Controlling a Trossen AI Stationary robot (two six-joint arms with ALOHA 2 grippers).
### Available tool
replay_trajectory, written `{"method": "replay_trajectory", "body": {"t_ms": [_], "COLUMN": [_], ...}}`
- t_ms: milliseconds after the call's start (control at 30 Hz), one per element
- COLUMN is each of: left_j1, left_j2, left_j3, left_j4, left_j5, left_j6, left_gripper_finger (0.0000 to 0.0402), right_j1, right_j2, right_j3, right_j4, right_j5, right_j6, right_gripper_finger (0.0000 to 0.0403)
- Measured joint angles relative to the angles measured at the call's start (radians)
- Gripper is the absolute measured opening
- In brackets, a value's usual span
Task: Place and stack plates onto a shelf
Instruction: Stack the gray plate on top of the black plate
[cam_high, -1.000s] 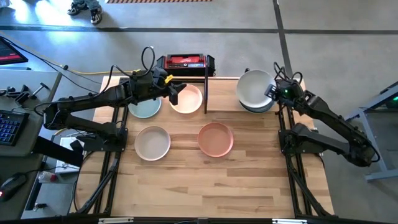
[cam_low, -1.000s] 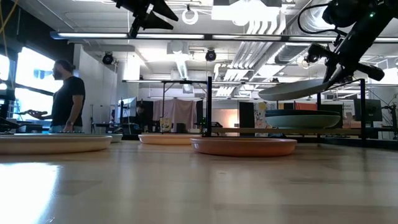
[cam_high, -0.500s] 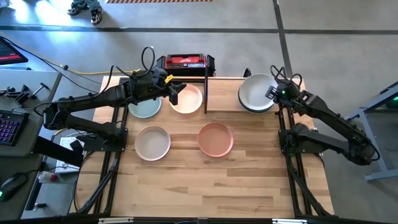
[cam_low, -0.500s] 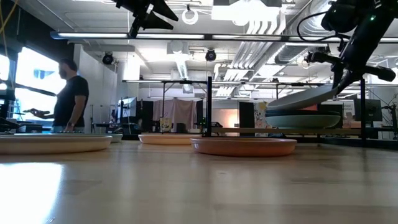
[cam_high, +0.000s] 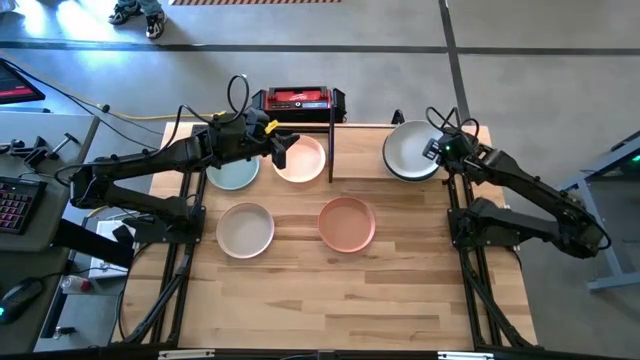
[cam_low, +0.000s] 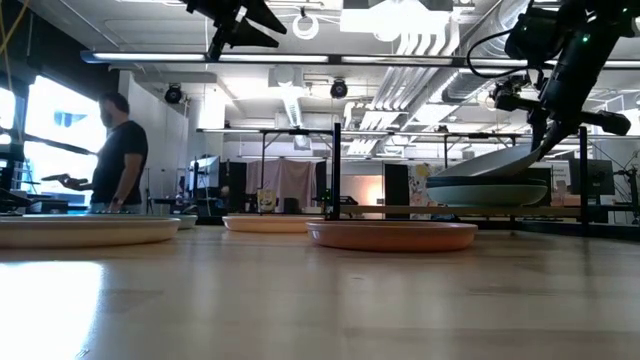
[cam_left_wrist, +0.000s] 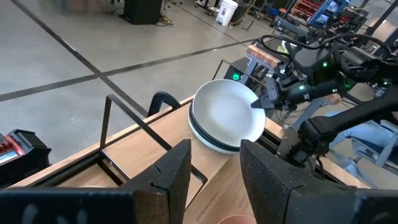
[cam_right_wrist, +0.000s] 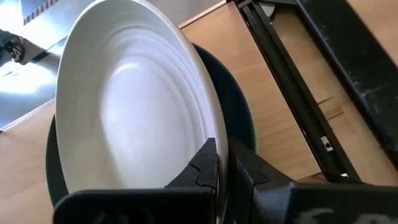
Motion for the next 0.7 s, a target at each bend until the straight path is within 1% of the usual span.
{"method": "replay_trajectory", "body": {"t_ms": [300, 567, 700], "left_j1": [0.000, 0.000, 0.000], "left_j2": [0.000, 0.000, 0.000], "left_j3": [0.000, 0.000, 0.000], "left_j4": [0.000, -0.001, -0.005], "left_j5": [0.000, -0.004, -0.004], "left_j6": [0.000, 0.027, 0.017], "left_gripper_finger": [0.0127, 0.0127, 0.0127], "right_j1": [0.000, -0.001, -0.001], "right_j2": [0.000, 0.000, 0.000], "right_j3": [0.000, 0.000, 0.000], "right_j4": [0.000, 0.000, 0.000], "right_j5": [-0.002, -0.047, -0.048], "right_j6": [0.001, 0.024, 0.047], "right_gripper_finger": [0.0000, 0.0001, 0.0001]}}
